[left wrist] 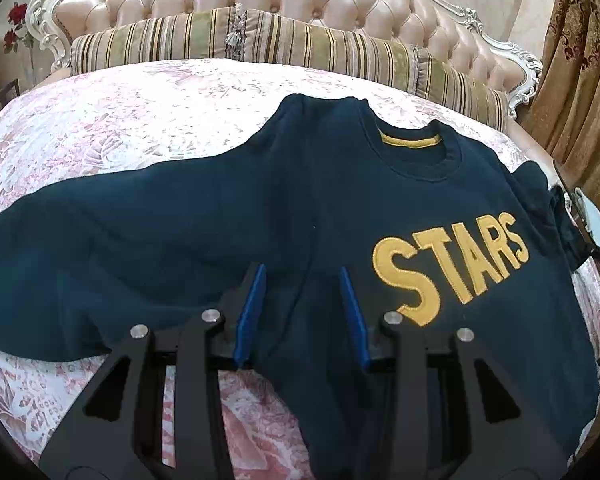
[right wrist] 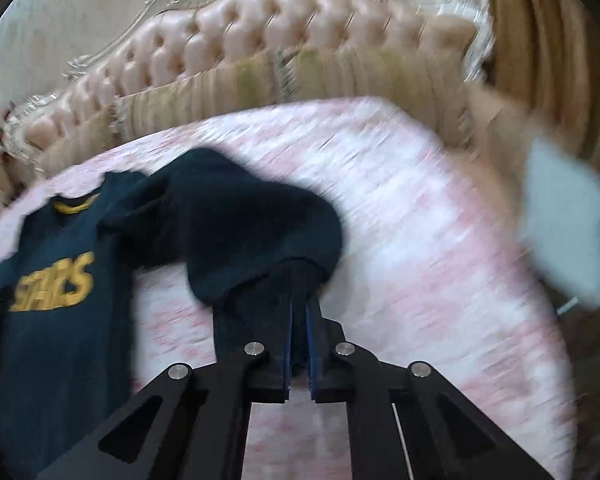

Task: Fold clothes
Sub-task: 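Fold the held sleeve across the body with the right gripper and release it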

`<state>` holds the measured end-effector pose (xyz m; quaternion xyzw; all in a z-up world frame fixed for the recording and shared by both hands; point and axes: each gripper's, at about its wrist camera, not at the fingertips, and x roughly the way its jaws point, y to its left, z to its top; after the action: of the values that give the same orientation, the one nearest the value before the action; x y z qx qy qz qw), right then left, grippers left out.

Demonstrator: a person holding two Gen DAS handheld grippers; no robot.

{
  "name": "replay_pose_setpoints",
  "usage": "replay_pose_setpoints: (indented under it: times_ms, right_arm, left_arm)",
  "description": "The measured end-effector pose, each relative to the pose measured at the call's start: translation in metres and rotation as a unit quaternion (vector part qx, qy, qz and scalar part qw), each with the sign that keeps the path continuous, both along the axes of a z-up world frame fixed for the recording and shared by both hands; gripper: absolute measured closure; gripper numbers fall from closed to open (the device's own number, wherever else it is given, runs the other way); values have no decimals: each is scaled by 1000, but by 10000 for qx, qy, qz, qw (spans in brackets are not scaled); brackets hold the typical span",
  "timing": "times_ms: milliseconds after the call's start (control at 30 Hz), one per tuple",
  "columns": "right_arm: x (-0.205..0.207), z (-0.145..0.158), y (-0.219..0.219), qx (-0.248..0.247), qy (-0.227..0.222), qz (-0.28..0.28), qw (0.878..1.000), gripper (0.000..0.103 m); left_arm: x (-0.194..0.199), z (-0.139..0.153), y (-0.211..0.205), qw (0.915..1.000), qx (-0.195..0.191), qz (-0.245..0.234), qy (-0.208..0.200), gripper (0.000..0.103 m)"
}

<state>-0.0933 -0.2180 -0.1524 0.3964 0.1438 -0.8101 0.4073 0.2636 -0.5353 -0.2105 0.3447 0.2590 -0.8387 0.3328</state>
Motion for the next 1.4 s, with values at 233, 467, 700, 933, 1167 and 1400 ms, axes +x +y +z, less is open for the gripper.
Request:
replay_pose_setpoints:
  times_ms: [233,467,700,933,1167,1400]
  right_arm:
    - [-53,45,32,329,1024,-742,9914,98]
    - [-97,24,37,1007,1076,-901,9850,98]
    - [-111,5,10,1501,1349,-689,9770,98]
    - [-110,13,10,1820,1518,-530,9701,84]
    - [-106,60,32,1650,1637,-550,9711,83]
    - [-100,75,-10,703,659,123,9953,45]
  left_arm:
    - [-1,0,1,10000,-1,5,-12,60]
    - [0,0,0,10000,9,3,8,60]
    - [-1,0,0,10000,9,-22,19,59]
    - [-1,0,0,10000,21,-37,36,56]
    - [-1,0,0,10000,43,-45,73,55]
    - [-1,0,1,10000,25,-48,59,54]
